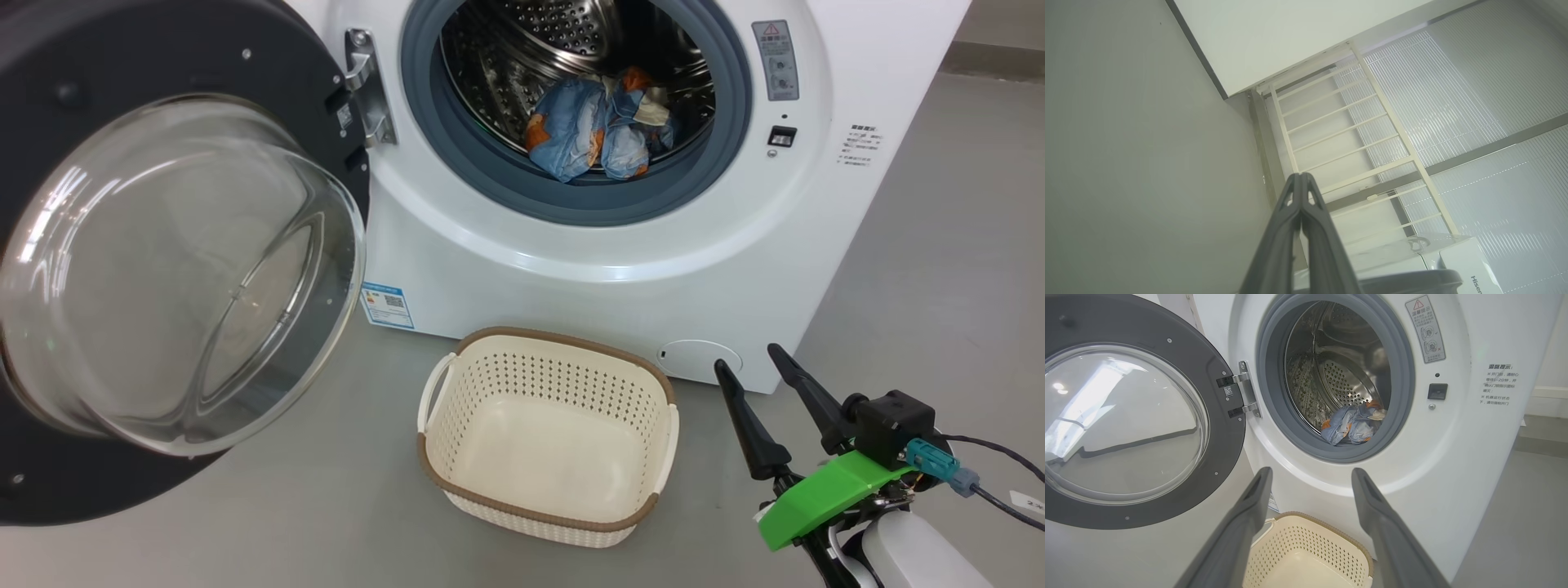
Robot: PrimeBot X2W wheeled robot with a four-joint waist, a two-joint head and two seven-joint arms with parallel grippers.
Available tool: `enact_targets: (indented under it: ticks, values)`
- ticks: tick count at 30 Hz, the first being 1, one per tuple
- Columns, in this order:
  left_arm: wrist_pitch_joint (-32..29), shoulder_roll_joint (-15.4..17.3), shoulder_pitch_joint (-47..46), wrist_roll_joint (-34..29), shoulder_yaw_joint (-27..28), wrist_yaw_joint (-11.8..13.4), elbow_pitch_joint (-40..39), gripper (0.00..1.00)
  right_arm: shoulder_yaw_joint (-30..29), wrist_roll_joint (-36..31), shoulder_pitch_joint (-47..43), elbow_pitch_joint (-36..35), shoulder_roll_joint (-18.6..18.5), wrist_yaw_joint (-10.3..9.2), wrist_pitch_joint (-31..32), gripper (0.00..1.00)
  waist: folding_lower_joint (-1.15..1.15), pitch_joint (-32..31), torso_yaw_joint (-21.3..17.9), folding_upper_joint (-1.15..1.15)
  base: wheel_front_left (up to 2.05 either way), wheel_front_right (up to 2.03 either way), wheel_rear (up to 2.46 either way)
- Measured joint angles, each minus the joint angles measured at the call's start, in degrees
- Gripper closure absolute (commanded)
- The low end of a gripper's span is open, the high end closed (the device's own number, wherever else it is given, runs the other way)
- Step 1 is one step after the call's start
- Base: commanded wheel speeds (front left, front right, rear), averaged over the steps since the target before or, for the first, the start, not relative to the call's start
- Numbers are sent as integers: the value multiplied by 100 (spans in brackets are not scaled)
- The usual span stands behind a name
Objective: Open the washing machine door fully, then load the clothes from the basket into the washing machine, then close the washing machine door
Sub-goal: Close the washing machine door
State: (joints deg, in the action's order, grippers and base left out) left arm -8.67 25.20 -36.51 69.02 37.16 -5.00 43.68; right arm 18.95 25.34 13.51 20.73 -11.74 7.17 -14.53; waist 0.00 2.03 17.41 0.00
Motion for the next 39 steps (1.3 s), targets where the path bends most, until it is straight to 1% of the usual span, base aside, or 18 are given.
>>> enact_targets:
  ticks: [3, 9, 12, 18, 22, 28, 32, 36, 39]
  values:
    - [-108, 89, -14, 44, 3, -55, 366, 100, 42, 1, 0, 3, -43, 0, 0, 0, 0, 9, -42, 0, 0, 0, 0]
    - [-516, 115, -87, 171, -105, -159, 811, 100, 76, 1, 8, 3, -99, 0, 0, 0, 0, 85, -107, 0, 0, 0, 0]
    - [-666, 138, -138, 259, -180, -188, 865, 100, 76, 1, 13, 8, -105, 0, 0, 0, 0, 110, -129, 0, 0, 0, 0]
    - [-1313, 287, -138, 321, -421, -209, 892, 100, 82, 1, 13, 25, -105, 0, 0, 0, 0, 81, -145, 0, 0, 0, 0]
    - [-1889, 380, -52, 424, -573, -209, 795, 100, 47, 1, 13, 38, -98, 0, 0, 0, 0, 30, -126, 0, 0, 0, 0]
    - [-2806, 436, 303, 608, -865, -210, 276, 100, -38, 1, 8, 68, -52, 0, 0, 0, 0, -80, -69, 0, 0, 0, 0]
    - [-3652, 417, 667, 889, -1002, -210, -264, 100, -73, 1, -9, 79, 36, 0, 0, 0, 0, -161, -25, 0, 0, 0, 0]
    - [-4389, 276, 982, 1190, -1133, -193, -814, 100, -88, 3, -22, 93, 85, 0, 0, 0, 0, -228, 35, 0, 0, 0, 0]
    - [-4854, 119, 1240, 1337, -1303, -74, -1346, 100, -90, 23, -25, 108, 116, 0, 0, 0, 0, -274, 69, 0, 0, 0, 0]
